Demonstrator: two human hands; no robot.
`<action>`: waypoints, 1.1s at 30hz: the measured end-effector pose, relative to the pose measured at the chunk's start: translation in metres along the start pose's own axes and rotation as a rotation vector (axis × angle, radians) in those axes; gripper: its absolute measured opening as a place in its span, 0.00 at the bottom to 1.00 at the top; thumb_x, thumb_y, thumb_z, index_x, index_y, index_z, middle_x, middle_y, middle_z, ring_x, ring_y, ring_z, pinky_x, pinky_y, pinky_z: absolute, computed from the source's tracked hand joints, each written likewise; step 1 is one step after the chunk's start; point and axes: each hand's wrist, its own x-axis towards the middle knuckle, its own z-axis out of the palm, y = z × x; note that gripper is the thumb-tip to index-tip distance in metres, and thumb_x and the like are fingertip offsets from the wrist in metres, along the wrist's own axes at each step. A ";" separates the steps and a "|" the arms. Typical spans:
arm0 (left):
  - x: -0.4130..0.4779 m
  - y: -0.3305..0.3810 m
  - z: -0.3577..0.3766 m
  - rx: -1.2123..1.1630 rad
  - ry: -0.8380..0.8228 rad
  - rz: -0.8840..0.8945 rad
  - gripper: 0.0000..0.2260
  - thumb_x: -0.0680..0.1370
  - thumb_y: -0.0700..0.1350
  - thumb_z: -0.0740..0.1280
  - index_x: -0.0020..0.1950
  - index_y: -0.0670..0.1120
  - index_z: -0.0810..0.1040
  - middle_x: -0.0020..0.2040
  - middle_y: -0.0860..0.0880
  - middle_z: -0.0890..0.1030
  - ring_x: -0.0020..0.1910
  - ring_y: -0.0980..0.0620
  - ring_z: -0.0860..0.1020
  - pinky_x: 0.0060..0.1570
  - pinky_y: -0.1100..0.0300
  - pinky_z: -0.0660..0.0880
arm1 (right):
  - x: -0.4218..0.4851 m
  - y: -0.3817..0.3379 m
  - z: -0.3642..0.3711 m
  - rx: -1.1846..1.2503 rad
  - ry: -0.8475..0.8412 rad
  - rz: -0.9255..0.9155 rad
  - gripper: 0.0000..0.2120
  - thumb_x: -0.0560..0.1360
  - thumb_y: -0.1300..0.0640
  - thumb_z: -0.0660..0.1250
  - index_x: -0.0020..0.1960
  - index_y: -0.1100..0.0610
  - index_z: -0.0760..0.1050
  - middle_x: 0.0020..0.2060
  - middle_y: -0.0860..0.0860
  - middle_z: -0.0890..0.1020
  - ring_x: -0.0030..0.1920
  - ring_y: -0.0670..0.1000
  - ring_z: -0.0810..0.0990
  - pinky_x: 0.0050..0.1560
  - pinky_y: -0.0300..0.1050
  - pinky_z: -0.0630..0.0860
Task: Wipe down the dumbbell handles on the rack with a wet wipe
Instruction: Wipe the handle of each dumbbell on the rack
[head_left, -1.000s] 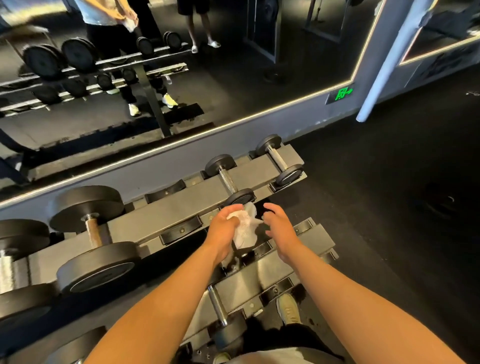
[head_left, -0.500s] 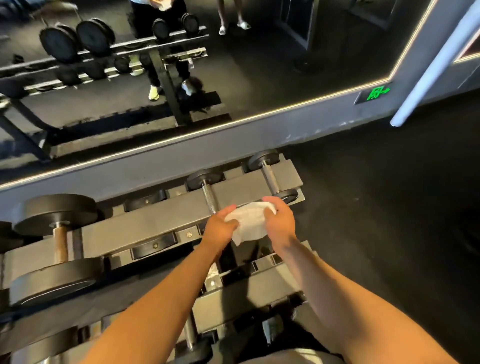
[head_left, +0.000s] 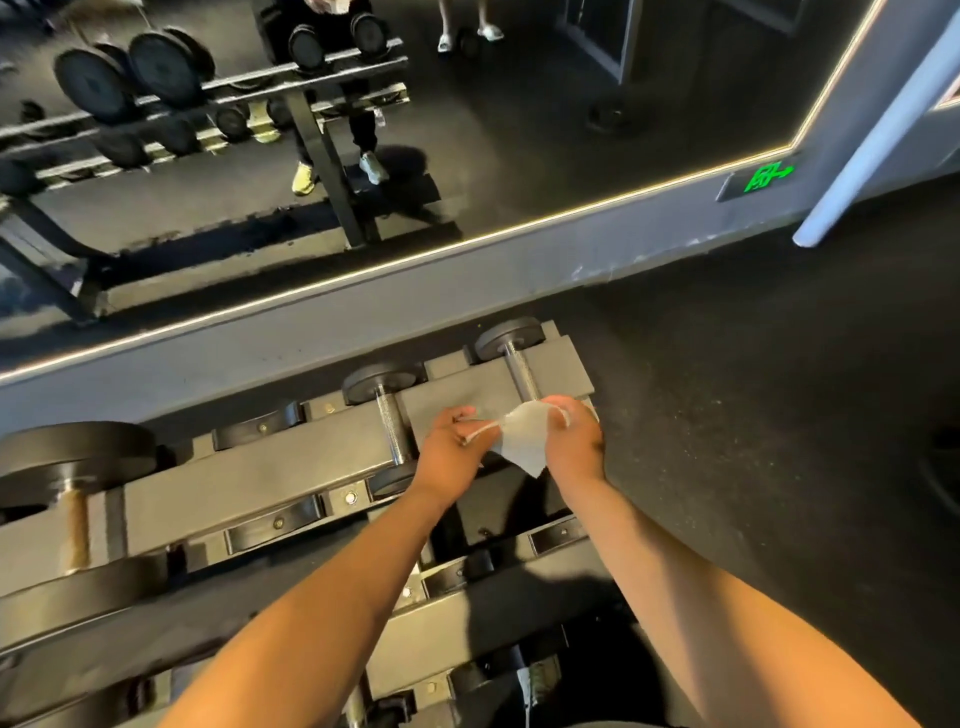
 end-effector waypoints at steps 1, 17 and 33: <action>0.003 0.002 0.002 -0.024 0.004 0.006 0.14 0.82 0.48 0.67 0.65 0.46 0.81 0.59 0.58 0.74 0.52 0.57 0.77 0.44 0.77 0.70 | 0.001 -0.002 -0.004 0.058 -0.048 0.005 0.17 0.82 0.64 0.57 0.67 0.52 0.76 0.61 0.51 0.74 0.60 0.52 0.75 0.56 0.45 0.77; 0.010 0.003 0.005 -0.318 0.029 -0.041 0.13 0.82 0.42 0.66 0.66 0.49 0.81 0.68 0.56 0.78 0.68 0.56 0.74 0.72 0.58 0.68 | 0.037 -0.011 -0.009 0.168 -0.281 -0.017 0.27 0.81 0.69 0.55 0.71 0.43 0.73 0.66 0.47 0.74 0.62 0.47 0.76 0.43 0.33 0.77; 0.017 0.007 0.019 -0.169 0.139 -0.040 0.08 0.84 0.50 0.64 0.53 0.56 0.82 0.44 0.54 0.82 0.42 0.53 0.78 0.47 0.54 0.77 | 0.050 0.002 -0.016 -0.208 -0.293 -0.222 0.17 0.79 0.65 0.65 0.66 0.55 0.77 0.60 0.51 0.78 0.61 0.50 0.76 0.57 0.36 0.73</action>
